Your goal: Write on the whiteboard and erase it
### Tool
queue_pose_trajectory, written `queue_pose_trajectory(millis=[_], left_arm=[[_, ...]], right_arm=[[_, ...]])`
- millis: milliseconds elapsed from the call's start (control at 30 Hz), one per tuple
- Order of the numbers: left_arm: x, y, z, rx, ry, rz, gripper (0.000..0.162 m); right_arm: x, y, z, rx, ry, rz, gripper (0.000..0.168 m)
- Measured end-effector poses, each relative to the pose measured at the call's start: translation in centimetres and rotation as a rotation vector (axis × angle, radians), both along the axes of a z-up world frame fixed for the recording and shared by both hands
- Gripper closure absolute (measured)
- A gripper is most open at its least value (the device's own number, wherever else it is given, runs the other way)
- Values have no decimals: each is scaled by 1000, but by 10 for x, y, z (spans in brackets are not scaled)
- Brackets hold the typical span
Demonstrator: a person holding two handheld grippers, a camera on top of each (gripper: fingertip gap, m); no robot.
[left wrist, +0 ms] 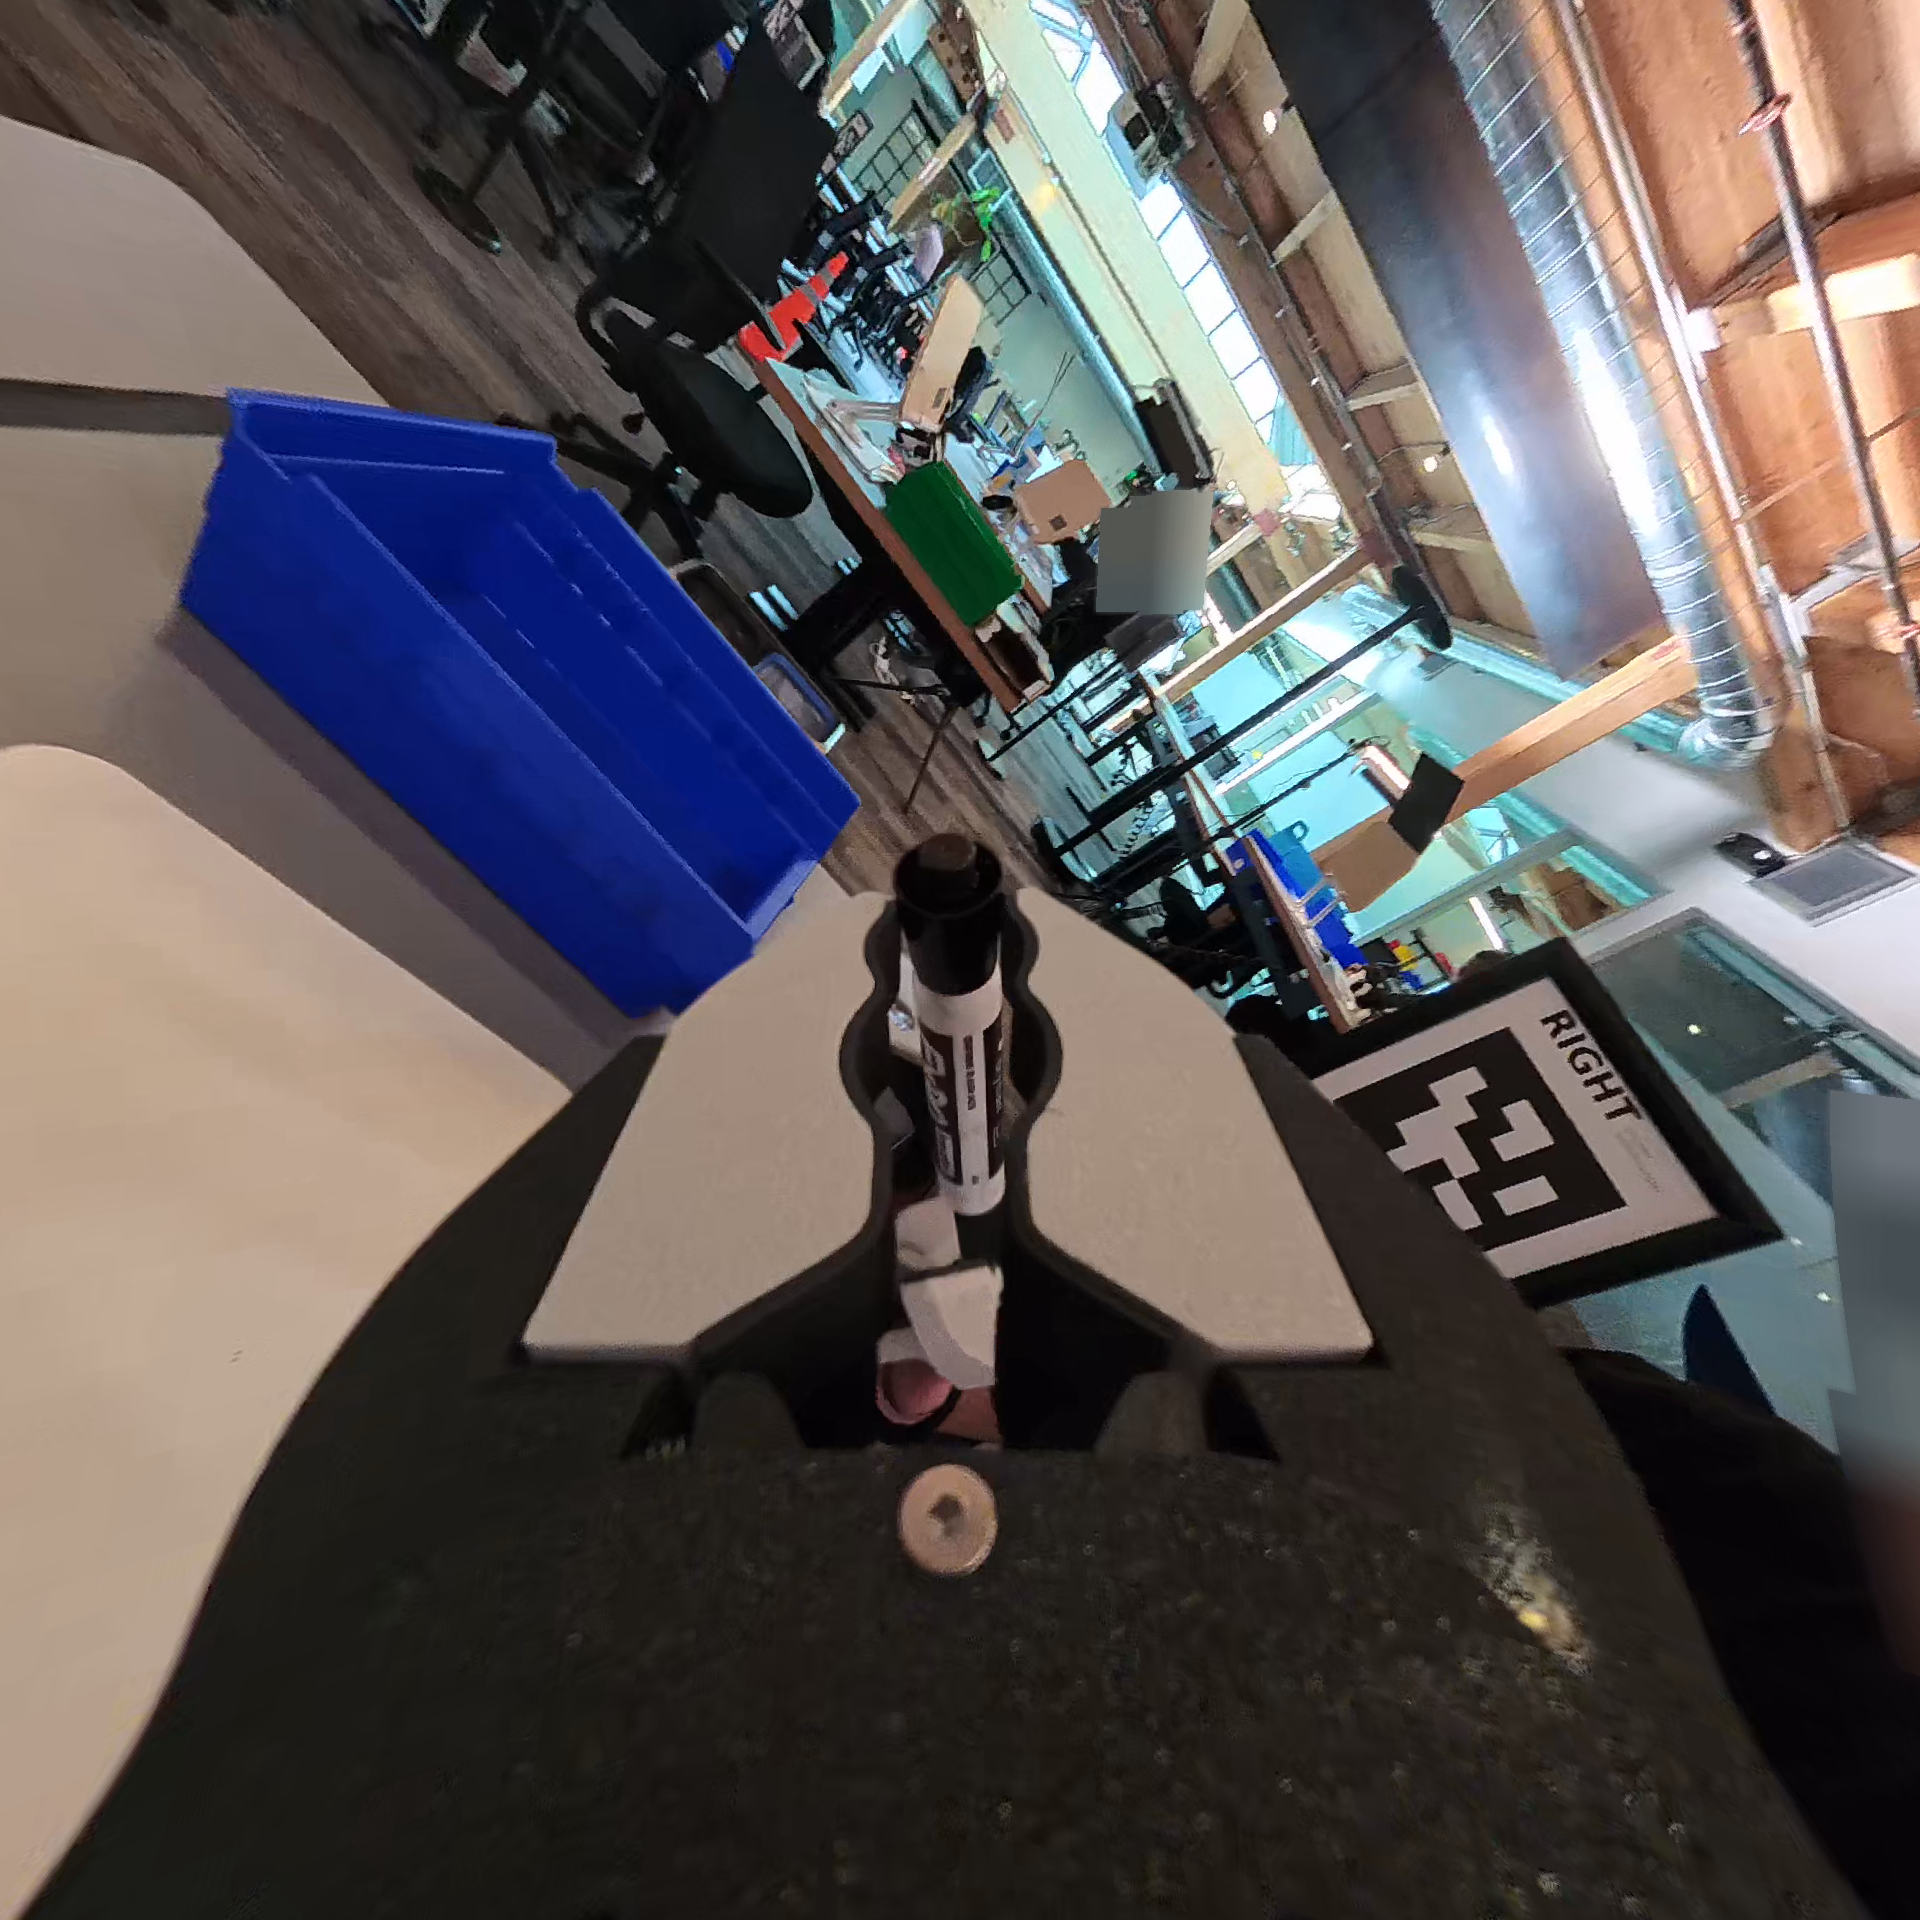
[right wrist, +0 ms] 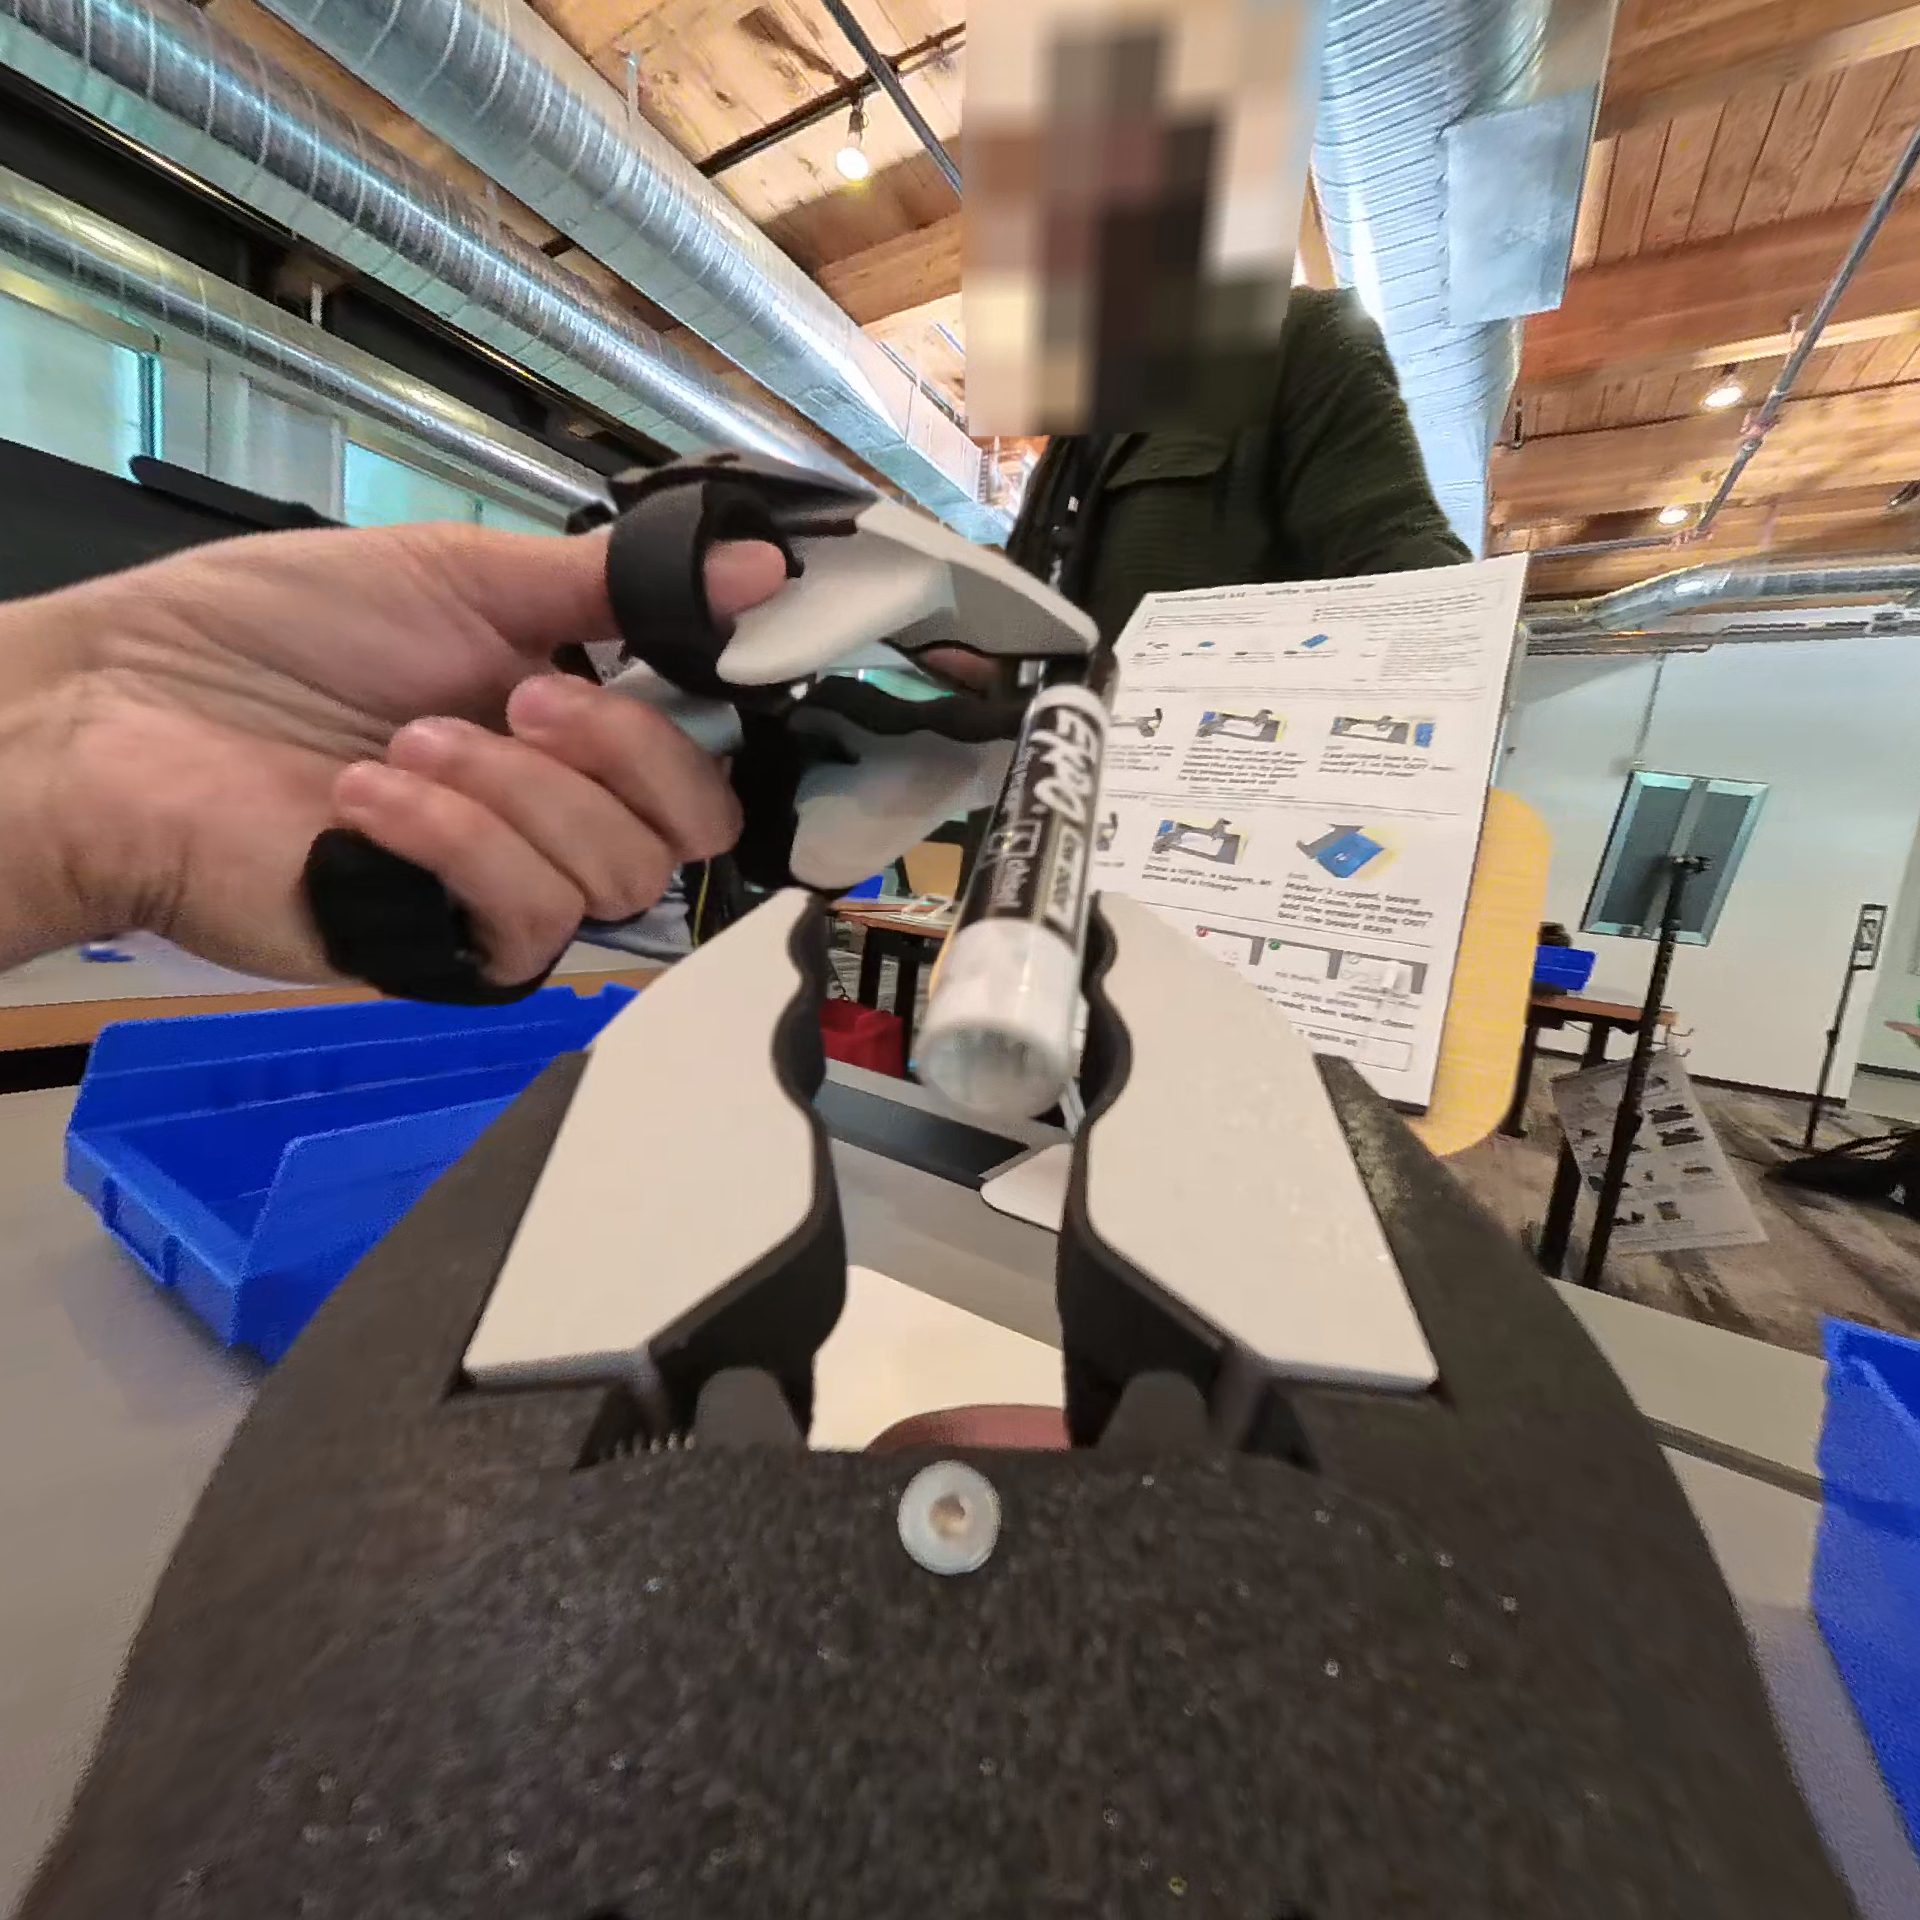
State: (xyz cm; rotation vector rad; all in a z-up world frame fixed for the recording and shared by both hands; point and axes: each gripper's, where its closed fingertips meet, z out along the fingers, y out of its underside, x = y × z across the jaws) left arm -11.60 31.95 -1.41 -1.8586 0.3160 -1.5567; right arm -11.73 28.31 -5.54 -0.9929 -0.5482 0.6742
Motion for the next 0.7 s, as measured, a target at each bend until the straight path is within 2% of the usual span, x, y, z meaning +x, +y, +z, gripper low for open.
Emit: queue_pose_trajectory(millis=[67,200,300,367,700], left_arm=[[3,1,-8,-13,1,-1,145],[3,0,-14,-39,-47,-7,145],[0,0,-17,-59,-78,-6,145],[-2,0,-20,-66,-78,0,145],[-6,-6,-26,-65,-87,-1,145]], right_arm=[[8,2,0,7,-1,-20,133],[12,6,-2,13,-36,-29,142],[12,10,-5,16,-50,-32,135],[12,9,-5,31,-56,-37,142],[9,9,-9,54,-101,-44,145]])
